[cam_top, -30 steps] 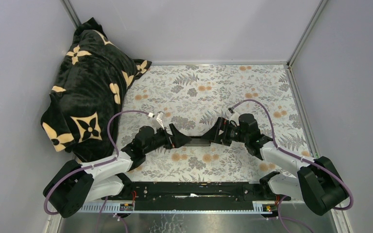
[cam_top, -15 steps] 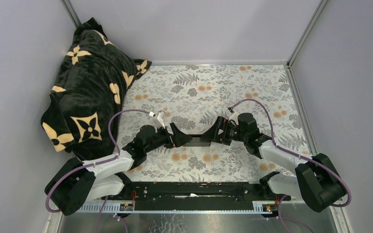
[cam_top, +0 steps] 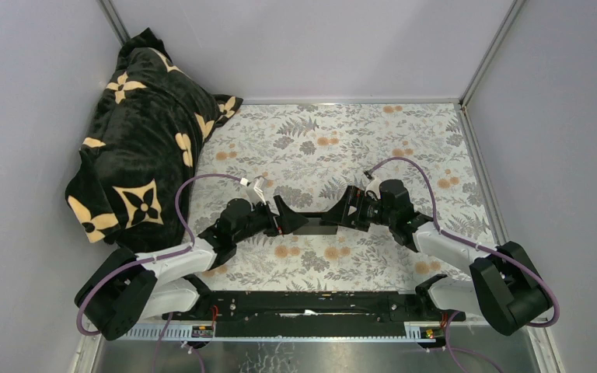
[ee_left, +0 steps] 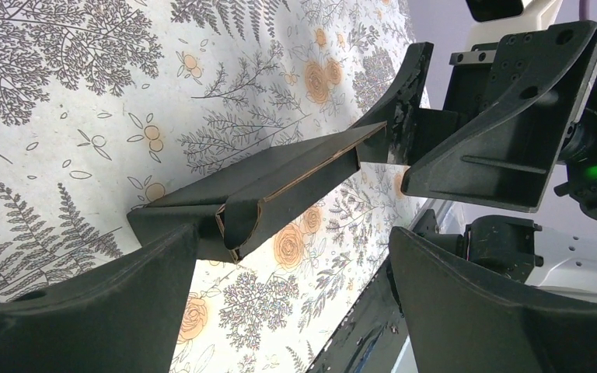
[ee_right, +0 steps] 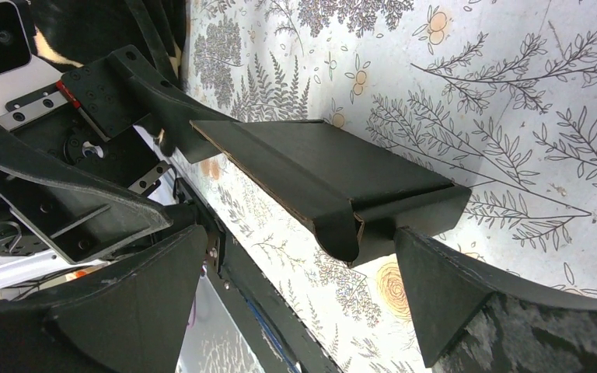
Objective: Fold the paper box
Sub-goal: Adjust the paper box at the center of the board.
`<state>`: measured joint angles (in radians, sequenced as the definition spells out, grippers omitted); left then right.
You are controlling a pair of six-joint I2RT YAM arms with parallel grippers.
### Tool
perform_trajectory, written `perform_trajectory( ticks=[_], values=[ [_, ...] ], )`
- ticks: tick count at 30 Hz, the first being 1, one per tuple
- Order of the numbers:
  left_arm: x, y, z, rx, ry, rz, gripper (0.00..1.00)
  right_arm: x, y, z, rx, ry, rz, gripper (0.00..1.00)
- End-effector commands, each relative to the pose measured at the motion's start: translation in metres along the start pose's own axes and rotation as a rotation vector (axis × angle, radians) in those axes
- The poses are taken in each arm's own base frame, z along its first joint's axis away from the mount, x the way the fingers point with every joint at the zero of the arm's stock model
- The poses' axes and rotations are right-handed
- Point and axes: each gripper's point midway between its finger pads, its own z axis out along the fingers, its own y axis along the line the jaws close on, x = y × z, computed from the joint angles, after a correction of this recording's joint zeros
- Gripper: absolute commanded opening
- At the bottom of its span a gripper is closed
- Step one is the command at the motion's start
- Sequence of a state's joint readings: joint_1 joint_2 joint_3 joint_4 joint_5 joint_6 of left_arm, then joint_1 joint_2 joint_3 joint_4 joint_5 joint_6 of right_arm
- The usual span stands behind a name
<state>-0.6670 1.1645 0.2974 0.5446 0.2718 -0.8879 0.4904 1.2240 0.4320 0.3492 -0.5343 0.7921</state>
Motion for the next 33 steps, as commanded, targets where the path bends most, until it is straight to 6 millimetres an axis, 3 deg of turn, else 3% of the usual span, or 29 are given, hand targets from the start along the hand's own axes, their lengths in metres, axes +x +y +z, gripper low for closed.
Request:
perform_trajectory(
  ticks=[1,33],
  values=[
    [-0.0083,-0.0168,0.0045,0.054,-0.014,0.031,0.99,-0.0182,0.0205,0.0028,-0.056,-0.034,-0.056,1.0],
    [-0.0128,-0.012,-0.0014,0.025,-0.029,0.055,0.99,-0.0186,0.017,-0.0021,-0.021,-0.019,-0.078,1.0]
  ],
)
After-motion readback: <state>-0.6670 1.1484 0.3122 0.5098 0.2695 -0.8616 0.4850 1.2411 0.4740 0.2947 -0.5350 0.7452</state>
